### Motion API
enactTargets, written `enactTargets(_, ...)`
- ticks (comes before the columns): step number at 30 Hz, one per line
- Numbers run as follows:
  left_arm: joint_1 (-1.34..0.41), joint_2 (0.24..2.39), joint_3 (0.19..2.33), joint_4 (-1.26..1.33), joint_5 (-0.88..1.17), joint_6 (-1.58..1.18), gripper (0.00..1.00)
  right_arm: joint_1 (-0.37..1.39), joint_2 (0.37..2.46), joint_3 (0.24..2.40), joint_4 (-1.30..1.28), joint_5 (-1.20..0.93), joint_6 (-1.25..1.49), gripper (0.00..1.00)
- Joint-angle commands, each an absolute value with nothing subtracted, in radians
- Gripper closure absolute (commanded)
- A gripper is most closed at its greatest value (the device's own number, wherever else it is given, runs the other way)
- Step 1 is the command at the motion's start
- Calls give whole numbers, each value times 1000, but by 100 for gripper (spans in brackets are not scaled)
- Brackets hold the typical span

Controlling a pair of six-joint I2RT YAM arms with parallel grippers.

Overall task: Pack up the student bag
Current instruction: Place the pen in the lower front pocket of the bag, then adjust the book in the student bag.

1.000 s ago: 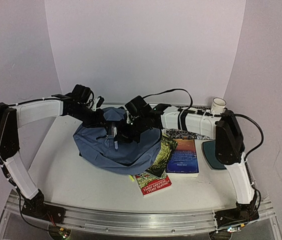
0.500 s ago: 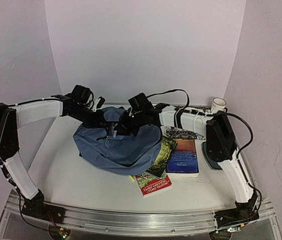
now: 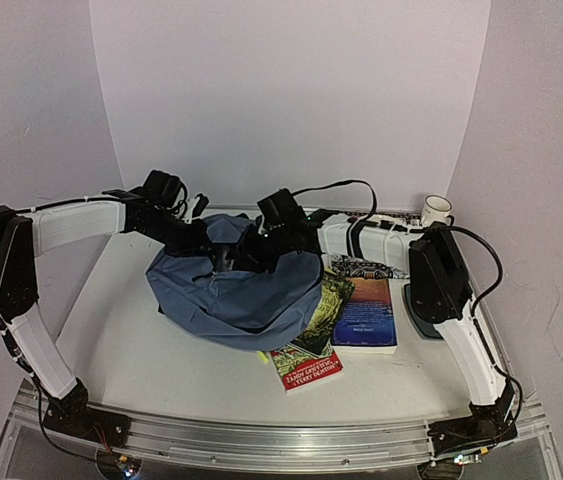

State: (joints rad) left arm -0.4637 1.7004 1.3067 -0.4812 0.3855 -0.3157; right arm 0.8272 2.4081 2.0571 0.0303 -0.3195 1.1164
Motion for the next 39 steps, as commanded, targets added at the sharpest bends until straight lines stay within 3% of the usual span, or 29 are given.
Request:
enactTargets(1,-471,1694,1351,-457,371,-333,100,835,2259,1985,8,-344,991,64)
enactTargets(8,-467,1722,1380,-459,322,-343,100,881,2112,1887,-181,-301,751,57)
enactTargets(19,-439,1800,1472,-465,217,-373,100,1083,1991,1776,-477,-113,470,55)
enactTargets(29,-420,1853,1550,-465,204,-388,100,1175,2080,1775,-592,-88,426,55)
enactTargets(39,-422,1811,1502,-466,211,-377,100,1175,2248,1867,-610,153,462,55)
